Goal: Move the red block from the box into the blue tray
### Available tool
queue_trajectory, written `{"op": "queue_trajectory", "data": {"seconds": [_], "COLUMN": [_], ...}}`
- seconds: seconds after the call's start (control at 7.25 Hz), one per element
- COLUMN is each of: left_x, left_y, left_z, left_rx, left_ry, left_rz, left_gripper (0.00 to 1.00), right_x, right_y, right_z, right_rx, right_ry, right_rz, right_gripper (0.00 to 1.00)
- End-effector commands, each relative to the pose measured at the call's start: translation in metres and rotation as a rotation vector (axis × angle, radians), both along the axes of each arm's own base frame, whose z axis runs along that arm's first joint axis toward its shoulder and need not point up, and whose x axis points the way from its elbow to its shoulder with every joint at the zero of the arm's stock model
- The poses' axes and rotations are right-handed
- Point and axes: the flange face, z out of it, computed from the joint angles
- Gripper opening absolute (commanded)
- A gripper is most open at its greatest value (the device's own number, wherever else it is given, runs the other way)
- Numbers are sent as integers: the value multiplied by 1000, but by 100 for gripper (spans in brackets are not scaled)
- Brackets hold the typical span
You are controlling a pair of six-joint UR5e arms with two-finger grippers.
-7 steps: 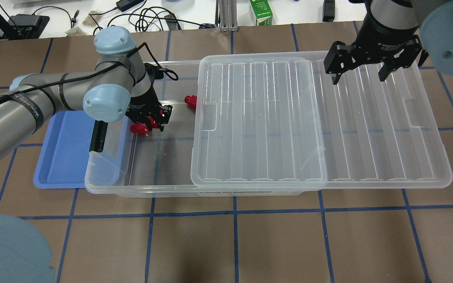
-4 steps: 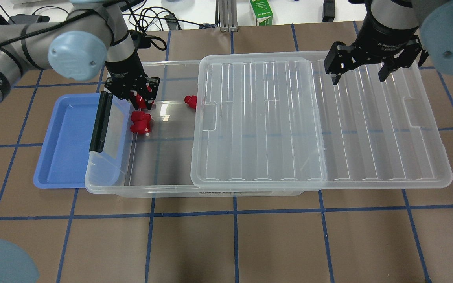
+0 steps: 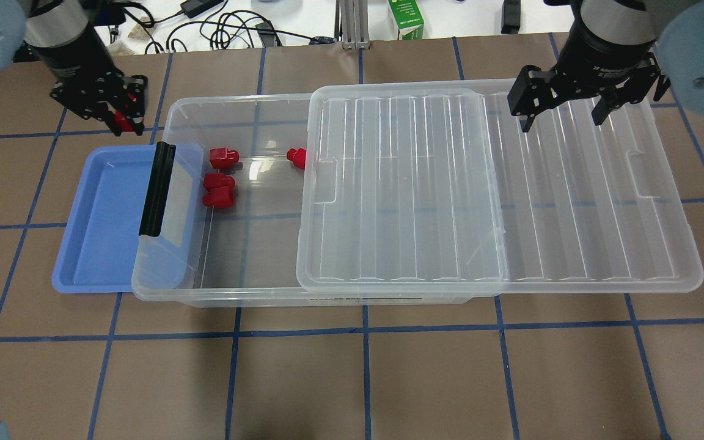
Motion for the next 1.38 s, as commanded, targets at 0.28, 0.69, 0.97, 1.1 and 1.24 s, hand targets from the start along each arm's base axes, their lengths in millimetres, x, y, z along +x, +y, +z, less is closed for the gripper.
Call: {"op": "queue_trajectory", "data": {"seconds": [0.28, 0.69, 0.97, 1.1, 1.24], "left_x": [78, 82, 84, 86, 85], "left_y": [-6, -6, -9, -10, -11], "left_z": [-99, -178, -203, -212, -223], "left_rx": [80, 89, 111, 123, 139], "left_ry": [42, 45, 54, 61, 67], "left_rz": [9, 13, 17, 18, 14], "left_gripper": [0, 0, 0, 0, 0], "right_x": [-184, -286, -291, -296, -305], "right_y": [17, 42, 37, 30, 18], "right_z": [25, 18, -61, -110, -137], "right_rx": [27, 43, 39, 54, 79], "right_ry": [47, 38, 46, 28, 5], "right_rz": [178, 114, 115, 102, 100], "right_gripper": [100, 100, 100, 100, 100]}}
